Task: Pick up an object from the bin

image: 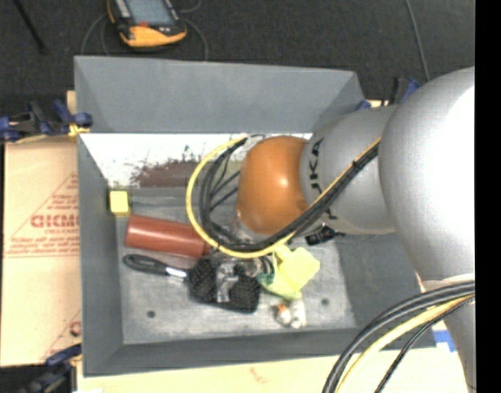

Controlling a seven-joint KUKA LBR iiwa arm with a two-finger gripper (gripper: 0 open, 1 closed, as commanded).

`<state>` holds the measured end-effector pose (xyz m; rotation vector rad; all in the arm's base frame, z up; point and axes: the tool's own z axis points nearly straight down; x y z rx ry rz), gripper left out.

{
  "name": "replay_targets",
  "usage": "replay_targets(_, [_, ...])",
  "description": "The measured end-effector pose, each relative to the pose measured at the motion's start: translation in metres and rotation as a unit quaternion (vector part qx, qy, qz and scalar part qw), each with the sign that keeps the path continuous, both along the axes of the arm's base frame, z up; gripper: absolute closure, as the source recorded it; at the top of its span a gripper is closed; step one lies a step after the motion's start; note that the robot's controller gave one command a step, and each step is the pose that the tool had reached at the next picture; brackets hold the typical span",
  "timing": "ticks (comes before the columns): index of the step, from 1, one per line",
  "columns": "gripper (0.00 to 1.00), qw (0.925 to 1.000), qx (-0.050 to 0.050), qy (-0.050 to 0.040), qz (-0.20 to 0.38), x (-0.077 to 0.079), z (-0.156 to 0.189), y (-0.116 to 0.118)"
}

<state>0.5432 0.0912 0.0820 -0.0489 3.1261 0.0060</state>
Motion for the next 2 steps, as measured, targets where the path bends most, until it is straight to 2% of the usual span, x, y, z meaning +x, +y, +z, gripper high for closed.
replay_targets(1, [1.0, 1.0, 0.0, 0.0, -0.001, 0.0, 0.0, 0.0])
replay_targets(2, [1.0, 0.9999, -0.002, 0.0052, 0.012, 0.001, 0.145, -0.006])
